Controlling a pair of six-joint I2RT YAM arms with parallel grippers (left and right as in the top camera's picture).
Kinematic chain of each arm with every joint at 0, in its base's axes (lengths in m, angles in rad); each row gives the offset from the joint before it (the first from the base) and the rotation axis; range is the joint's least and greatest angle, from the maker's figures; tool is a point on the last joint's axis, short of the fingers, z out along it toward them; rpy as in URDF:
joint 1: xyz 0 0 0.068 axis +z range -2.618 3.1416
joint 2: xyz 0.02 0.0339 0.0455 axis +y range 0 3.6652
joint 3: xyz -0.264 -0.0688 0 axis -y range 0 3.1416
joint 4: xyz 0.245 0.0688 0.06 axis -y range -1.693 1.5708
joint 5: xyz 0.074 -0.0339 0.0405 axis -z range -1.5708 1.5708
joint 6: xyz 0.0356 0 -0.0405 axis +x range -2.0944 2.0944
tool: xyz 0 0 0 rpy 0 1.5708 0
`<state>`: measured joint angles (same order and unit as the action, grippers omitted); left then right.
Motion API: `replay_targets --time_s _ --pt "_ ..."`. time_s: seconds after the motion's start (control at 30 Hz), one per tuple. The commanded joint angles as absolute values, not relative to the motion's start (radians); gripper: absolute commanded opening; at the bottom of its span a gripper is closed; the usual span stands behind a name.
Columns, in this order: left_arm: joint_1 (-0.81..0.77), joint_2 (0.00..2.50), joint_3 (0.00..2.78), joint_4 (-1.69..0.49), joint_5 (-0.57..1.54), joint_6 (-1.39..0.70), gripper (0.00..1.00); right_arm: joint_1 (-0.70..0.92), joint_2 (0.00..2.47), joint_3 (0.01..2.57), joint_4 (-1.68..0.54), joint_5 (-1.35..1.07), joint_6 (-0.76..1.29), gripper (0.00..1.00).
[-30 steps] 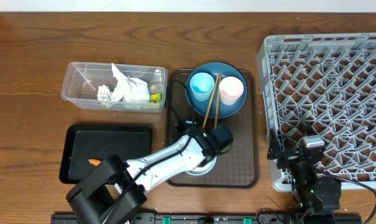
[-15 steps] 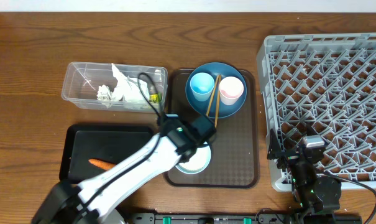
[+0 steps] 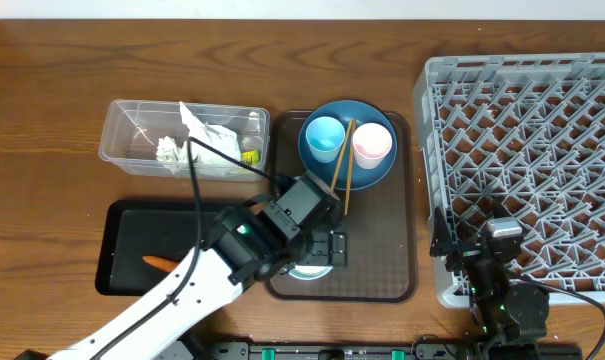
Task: Sort waste into correct bins and load items into the dishwasher rack
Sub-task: 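Grasp the rim of the light-blue rice bowl with the left gripper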
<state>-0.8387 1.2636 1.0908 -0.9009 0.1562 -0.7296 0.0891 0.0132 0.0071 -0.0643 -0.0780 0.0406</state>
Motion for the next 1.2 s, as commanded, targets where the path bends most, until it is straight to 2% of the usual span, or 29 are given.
replay_targets --time_s 0.0,0.27,0.33,0.4,0.5,0.53,0.8,1.17 --pt "-0.850 1.289 1.103 -0.874 0.280 -0.704 0.98 0.099 0.013 0.006 -0.068 -0.078 0.036 0.99" --pt "-0.868 1.302 1.103 -0.805 0.276 -0.704 1.00 0.099 0.013 0.006 -0.068 -0.078 0.036 0.99" --pt "-0.887 1.316 1.103 -0.805 0.272 -0.704 0.87 0.099 0.013 0.006 -0.068 -0.078 0.036 0.99" --pt "-0.914 1.338 1.103 -0.806 0.245 -0.715 0.68 0.099 0.013 0.006 -0.068 -0.078 0.036 0.99" --pt "-0.968 1.387 1.103 -0.803 0.186 -0.739 0.53 0.099 0.013 0.006 -0.068 -0.078 0.036 0.99" --pt "-0.987 1.409 1.103 -0.800 0.168 -0.745 0.51 0.099 0.013 0.006 -0.068 -0.078 0.036 0.99" --pt "-1.075 1.567 1.103 -0.757 0.088 -0.769 0.50 0.099 0.013 0.006 -0.068 -0.078 0.036 0.99" --pt "-1.089 1.634 1.103 -0.756 -0.093 -0.772 0.50 0.099 0.013 0.006 -0.068 -0.078 0.036 0.99"
